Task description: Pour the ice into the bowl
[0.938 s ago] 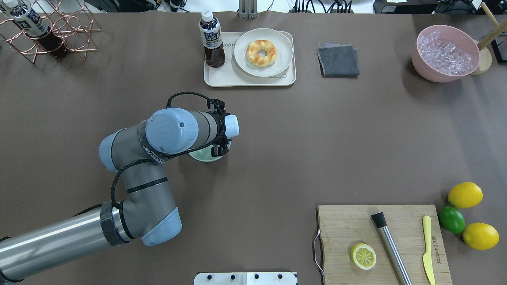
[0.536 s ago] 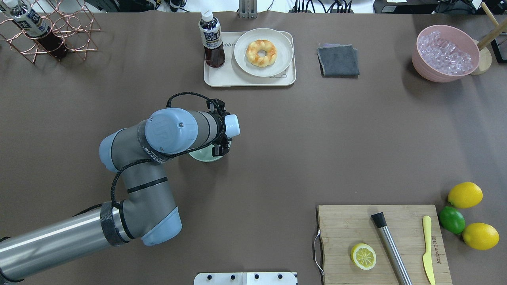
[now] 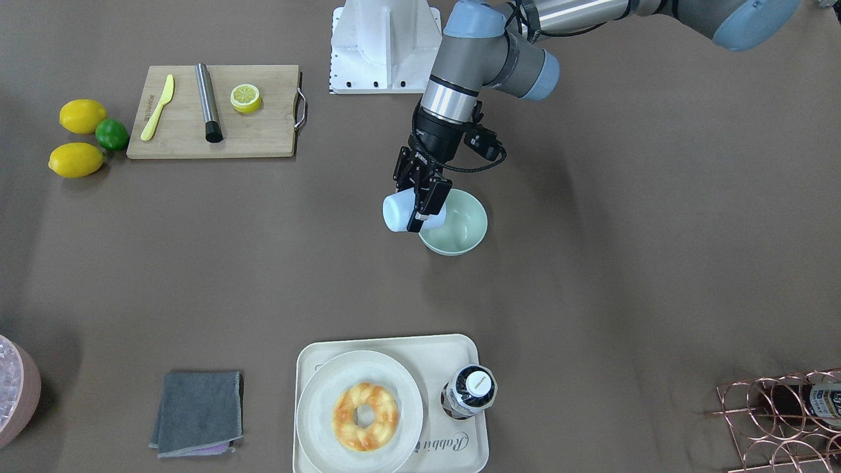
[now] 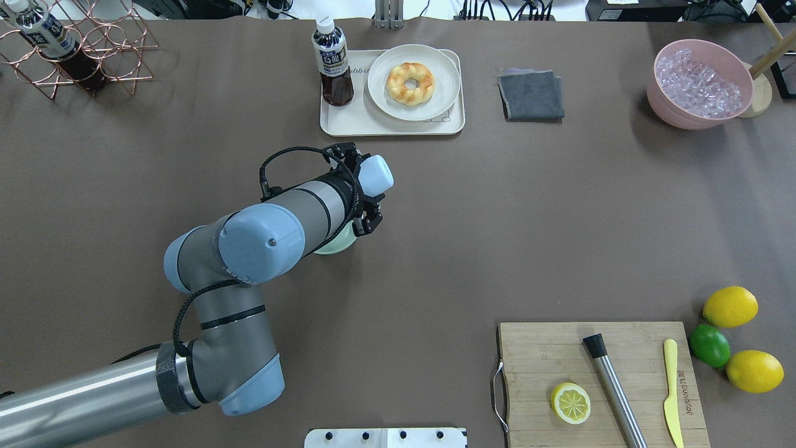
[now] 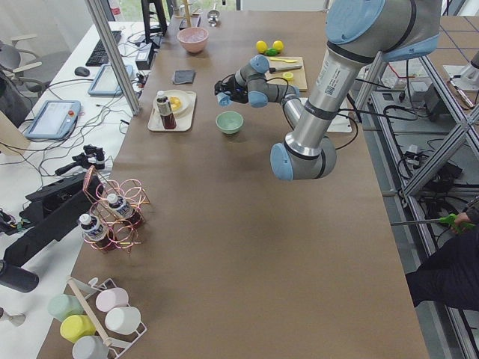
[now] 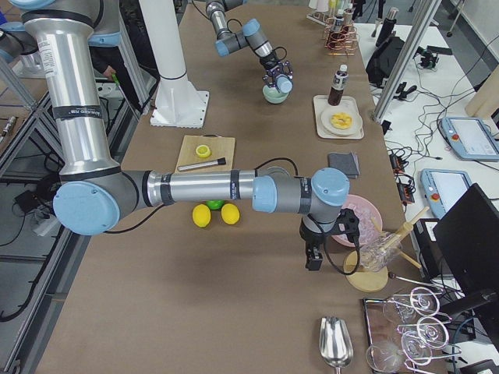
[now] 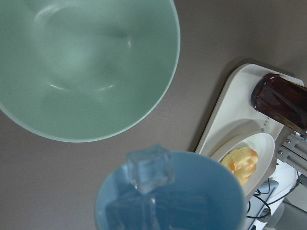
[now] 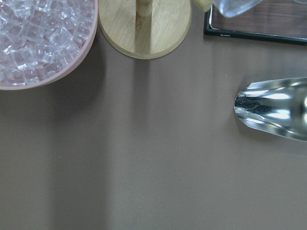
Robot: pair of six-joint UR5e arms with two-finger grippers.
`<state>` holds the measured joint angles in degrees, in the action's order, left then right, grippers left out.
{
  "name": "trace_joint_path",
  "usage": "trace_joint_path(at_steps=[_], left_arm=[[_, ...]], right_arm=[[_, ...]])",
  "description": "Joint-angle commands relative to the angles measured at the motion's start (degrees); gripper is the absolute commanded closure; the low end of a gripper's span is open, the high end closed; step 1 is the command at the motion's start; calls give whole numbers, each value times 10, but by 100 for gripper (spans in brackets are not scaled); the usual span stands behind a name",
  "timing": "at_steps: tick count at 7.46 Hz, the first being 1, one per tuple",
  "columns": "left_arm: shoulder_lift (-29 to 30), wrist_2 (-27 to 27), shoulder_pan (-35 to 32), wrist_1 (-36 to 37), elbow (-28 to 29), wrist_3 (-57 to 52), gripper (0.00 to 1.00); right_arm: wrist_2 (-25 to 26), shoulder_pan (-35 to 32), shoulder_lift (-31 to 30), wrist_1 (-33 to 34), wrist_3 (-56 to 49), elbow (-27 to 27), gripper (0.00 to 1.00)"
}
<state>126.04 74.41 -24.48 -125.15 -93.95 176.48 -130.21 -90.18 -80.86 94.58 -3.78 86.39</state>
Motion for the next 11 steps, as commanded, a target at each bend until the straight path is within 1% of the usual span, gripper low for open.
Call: trace_joint_path(at_steps=[1, 4, 5, 6, 7, 9, 10, 11], left_arm=[[-20, -56, 19, -55, 1, 14, 44], [-19, -55, 20, -50, 1, 28, 44], [-19, -49, 19, -20, 0, 20, 44], [-15, 7, 15, 68, -11, -10, 44], [-26, 40, 1, 131, -46, -28, 46], [-41, 45, -38, 255, -114, -124, 47], [-59, 56, -55, 318, -140, -149, 48], [-65, 99, -87, 366, -142, -179, 49]], right_arm=[[0, -1, 0, 0, 0, 2, 1], [0, -2, 1, 0, 2, -2, 1], [0, -2, 5, 0, 4, -3, 1], [0, -2, 6, -1, 3, -5, 1], [0, -2, 7, -1, 4, -5, 1], [-1, -2, 14, 3, 6, -2, 1], [-1, -2, 17, 4, 6, -2, 1], [-1, 0, 17, 3, 18, -2, 1]])
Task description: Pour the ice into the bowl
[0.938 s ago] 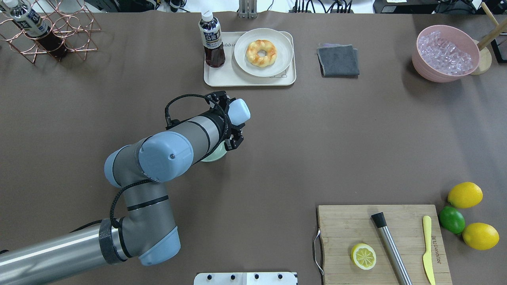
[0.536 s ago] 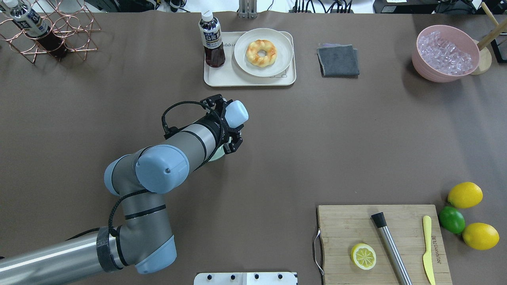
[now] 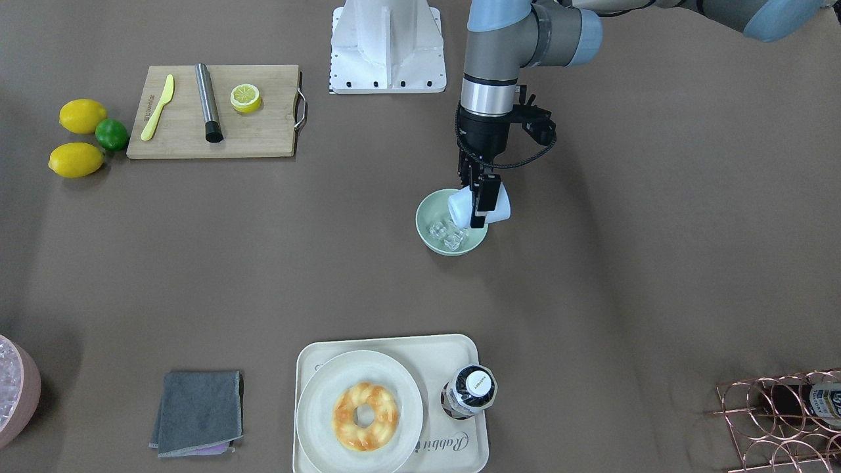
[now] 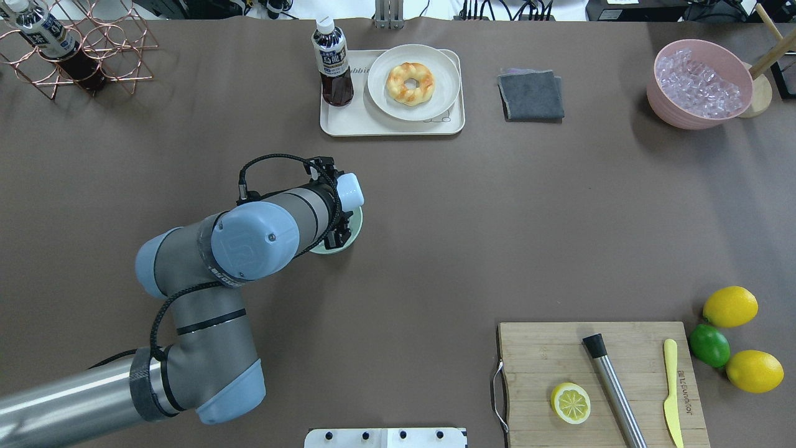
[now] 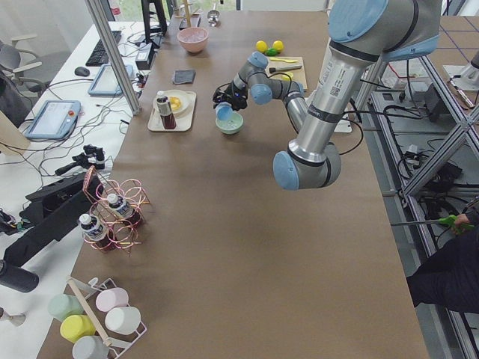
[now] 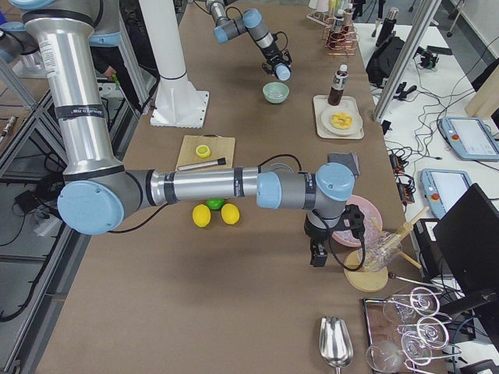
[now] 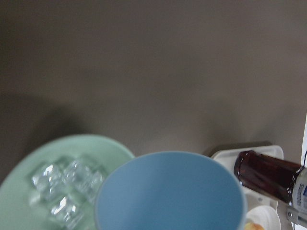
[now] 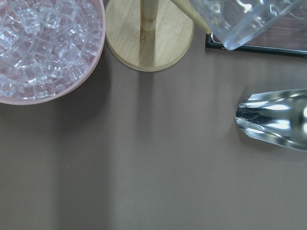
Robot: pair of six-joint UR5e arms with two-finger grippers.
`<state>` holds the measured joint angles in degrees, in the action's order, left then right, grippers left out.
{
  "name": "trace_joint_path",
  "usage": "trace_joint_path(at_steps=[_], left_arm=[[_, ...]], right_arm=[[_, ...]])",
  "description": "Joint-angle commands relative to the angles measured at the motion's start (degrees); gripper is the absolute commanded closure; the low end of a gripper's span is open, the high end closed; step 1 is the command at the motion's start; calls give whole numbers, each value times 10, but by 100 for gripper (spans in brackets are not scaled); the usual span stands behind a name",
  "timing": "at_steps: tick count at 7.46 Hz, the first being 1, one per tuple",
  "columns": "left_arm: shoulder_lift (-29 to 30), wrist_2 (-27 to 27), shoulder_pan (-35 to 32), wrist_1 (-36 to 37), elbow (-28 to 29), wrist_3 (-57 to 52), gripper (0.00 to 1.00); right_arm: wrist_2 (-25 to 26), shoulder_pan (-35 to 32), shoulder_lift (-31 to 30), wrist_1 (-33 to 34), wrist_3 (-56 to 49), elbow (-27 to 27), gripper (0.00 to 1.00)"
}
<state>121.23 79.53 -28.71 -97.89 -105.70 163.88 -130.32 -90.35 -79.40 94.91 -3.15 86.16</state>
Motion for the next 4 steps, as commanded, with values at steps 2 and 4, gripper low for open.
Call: trace_joint_path(at_steps=[2, 4], left_arm=[[-83, 52, -63, 131, -50, -94, 51], [-137, 53, -76, 177, -50, -154, 51]], right_arm=[[2, 15, 21, 2, 57, 5, 1], [3, 56, 35, 1, 131, 24, 1]])
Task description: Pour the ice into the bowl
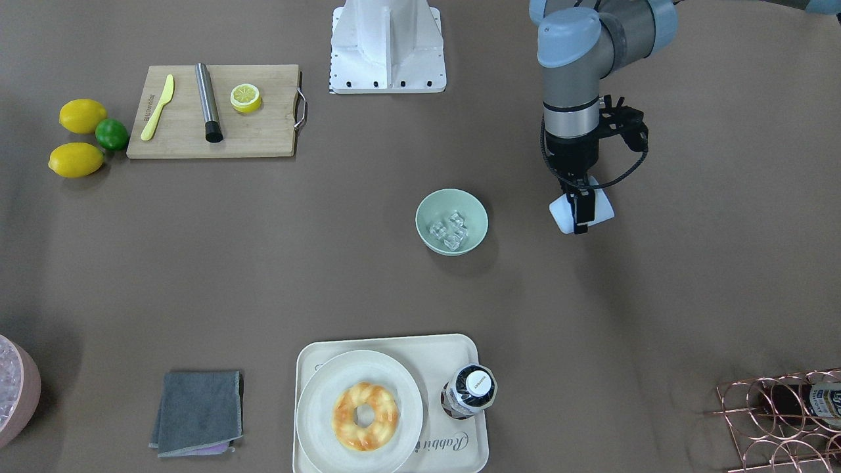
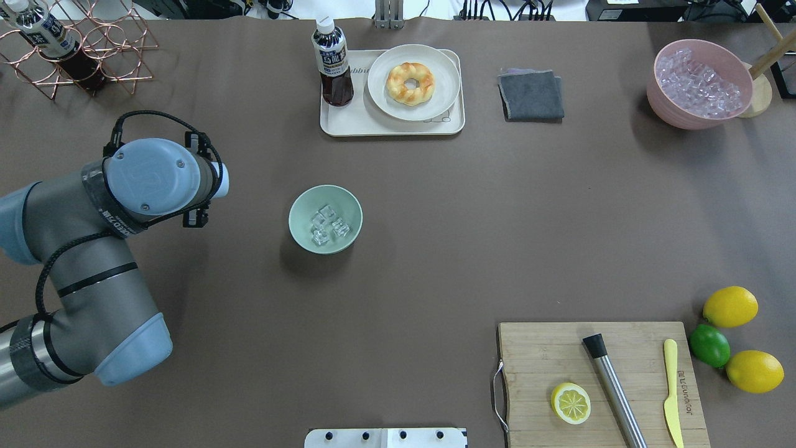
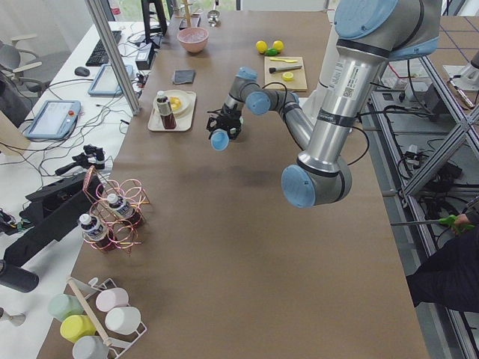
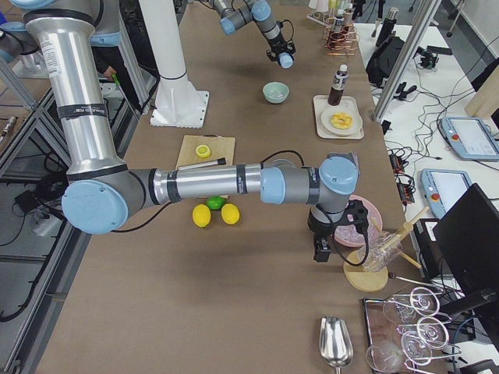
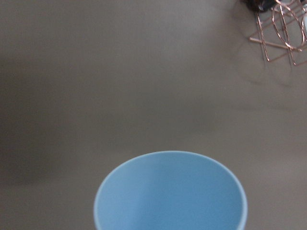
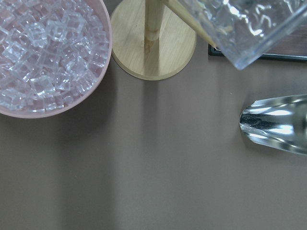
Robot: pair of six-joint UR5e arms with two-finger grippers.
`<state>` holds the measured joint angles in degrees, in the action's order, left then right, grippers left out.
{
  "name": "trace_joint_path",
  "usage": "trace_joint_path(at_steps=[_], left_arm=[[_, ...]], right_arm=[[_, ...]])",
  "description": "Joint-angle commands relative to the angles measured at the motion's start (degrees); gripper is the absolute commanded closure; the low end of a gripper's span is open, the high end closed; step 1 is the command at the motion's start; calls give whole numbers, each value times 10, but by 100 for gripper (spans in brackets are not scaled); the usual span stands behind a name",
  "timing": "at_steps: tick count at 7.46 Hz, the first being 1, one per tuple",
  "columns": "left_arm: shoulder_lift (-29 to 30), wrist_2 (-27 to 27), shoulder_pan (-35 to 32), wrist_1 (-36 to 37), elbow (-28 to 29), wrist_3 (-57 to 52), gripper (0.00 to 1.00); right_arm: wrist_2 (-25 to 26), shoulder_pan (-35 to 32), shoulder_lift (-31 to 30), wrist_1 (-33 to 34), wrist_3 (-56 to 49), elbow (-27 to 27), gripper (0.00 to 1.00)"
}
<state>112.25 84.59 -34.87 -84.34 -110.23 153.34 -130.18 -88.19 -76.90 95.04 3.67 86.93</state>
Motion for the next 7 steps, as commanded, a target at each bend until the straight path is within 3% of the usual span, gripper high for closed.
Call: trace_joint_path(at_steps=[1, 5, 7], left_arm=[[-58, 2, -14, 111, -1, -102, 51], [-112, -2, -40, 259, 39, -248, 53], [-119, -56, -45, 267, 83, -256, 53]], right_arm=[[8, 56, 24, 1, 106, 25, 1], [48, 186, 71, 0, 336, 94, 1], [87, 266, 124, 0, 439, 104, 1]])
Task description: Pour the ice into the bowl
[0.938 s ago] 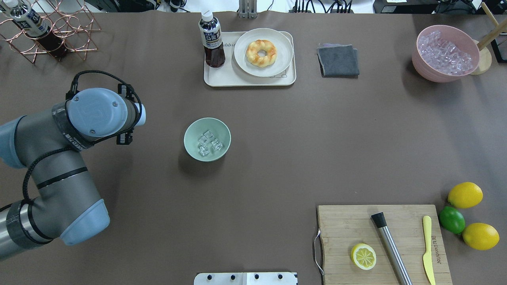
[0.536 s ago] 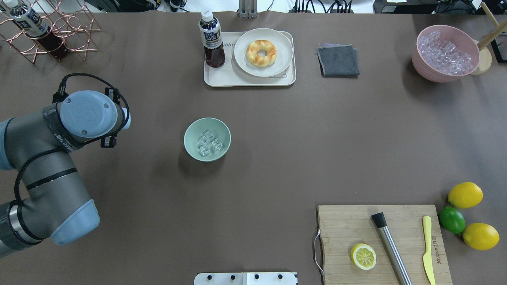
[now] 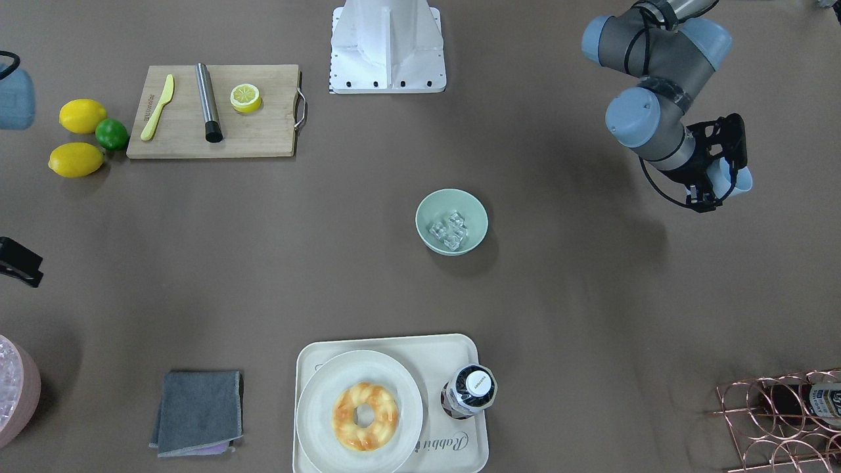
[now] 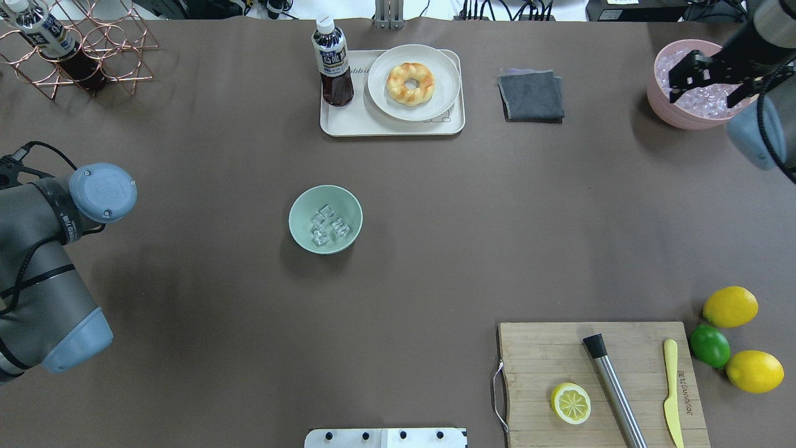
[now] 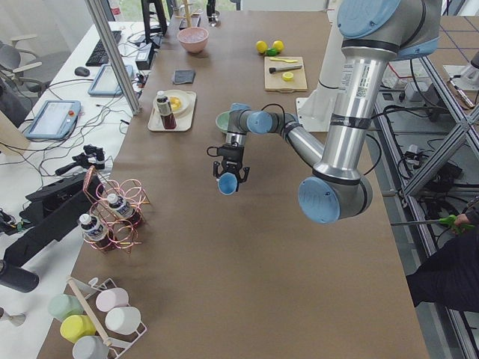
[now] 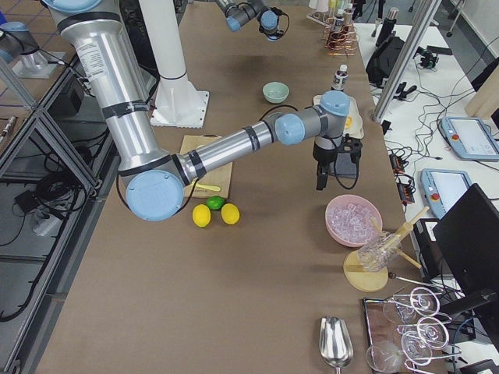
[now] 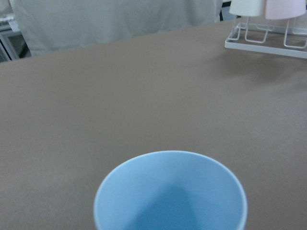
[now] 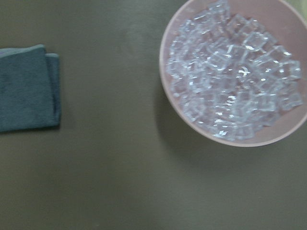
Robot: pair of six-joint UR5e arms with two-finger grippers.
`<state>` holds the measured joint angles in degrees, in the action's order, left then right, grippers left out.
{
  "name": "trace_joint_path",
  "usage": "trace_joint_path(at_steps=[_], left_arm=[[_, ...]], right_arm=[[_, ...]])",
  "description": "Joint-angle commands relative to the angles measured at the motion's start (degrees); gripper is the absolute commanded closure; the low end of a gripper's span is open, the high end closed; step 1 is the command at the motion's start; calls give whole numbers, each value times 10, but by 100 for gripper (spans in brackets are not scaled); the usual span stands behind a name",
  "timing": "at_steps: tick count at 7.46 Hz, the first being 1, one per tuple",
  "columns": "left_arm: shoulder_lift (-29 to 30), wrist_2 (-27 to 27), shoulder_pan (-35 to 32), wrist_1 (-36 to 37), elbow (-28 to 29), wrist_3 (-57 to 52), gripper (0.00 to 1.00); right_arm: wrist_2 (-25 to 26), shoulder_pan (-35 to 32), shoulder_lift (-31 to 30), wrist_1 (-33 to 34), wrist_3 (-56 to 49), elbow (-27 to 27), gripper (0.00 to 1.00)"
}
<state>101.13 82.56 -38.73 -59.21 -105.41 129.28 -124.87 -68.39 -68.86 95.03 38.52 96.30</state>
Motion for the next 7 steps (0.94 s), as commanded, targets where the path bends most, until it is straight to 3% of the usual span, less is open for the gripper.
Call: trace_joint_path(at_steps=[1, 4, 7], left_arm=[[-25, -36, -9, 16, 44, -37, 52], [-82, -38, -8, -35, 84, -35, 52], [-81, -38, -6, -70, 115, -35, 51]], right_arm=[[59, 107, 70, 0, 135, 10, 1], [145, 235, 151, 1, 273, 1, 1], [212, 340, 239, 2, 356, -37, 1]])
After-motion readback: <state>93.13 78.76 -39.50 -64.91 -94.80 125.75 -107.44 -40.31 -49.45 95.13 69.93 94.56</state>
